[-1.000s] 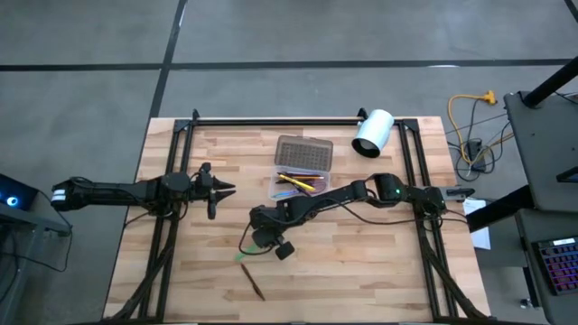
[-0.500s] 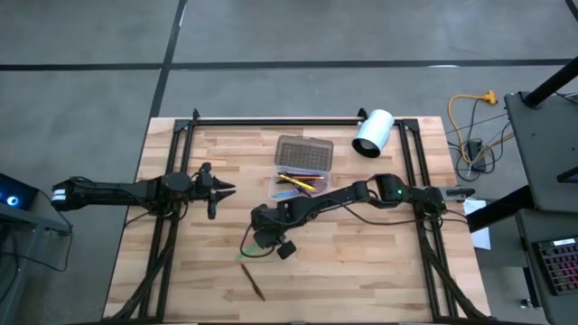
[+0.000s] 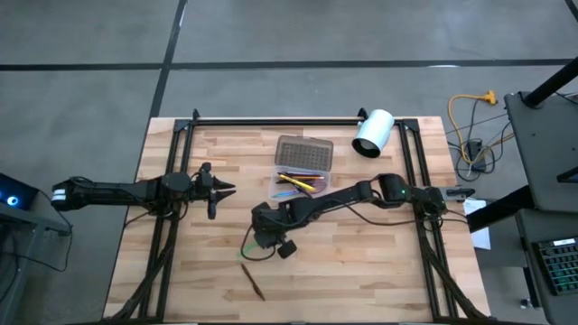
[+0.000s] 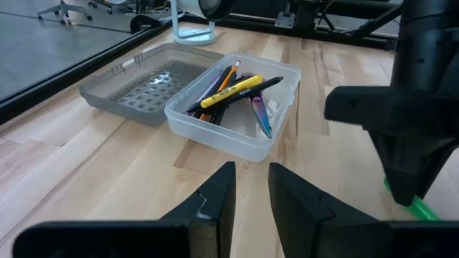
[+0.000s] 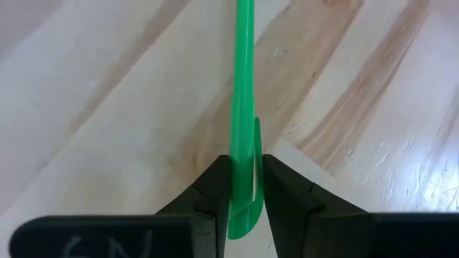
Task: Pick & place school supplies into a supply box
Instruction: Put the green pen into the supply box
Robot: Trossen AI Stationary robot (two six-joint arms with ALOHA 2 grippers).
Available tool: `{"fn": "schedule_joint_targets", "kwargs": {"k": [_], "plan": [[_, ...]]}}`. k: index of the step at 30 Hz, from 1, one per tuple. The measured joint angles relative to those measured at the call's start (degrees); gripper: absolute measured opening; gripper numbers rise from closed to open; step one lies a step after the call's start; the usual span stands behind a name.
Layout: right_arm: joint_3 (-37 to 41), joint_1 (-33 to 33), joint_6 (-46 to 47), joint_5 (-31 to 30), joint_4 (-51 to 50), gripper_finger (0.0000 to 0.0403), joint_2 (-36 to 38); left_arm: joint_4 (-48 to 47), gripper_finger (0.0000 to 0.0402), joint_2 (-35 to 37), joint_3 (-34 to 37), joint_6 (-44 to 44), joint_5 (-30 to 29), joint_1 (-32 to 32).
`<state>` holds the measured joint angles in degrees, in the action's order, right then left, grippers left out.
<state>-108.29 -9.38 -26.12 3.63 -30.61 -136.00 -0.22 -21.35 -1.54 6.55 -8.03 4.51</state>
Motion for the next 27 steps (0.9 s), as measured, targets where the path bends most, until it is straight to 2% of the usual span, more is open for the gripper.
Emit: {"fn": "schedule_joint_targets", "kwargs": {"k": [12,27], "plan": [[-0.1,-1.4,0.2,-1.3,-1.4,0.0063,2.6,0.0,0.0069,0.0,0.0,0.0,0.0,0.0],[-0.1,-3.3,0.5,-12.8,-6.2,0.0063,5.4,0.0,0.0069,0.0,0.0,0.0,0.0,0.0]]}}
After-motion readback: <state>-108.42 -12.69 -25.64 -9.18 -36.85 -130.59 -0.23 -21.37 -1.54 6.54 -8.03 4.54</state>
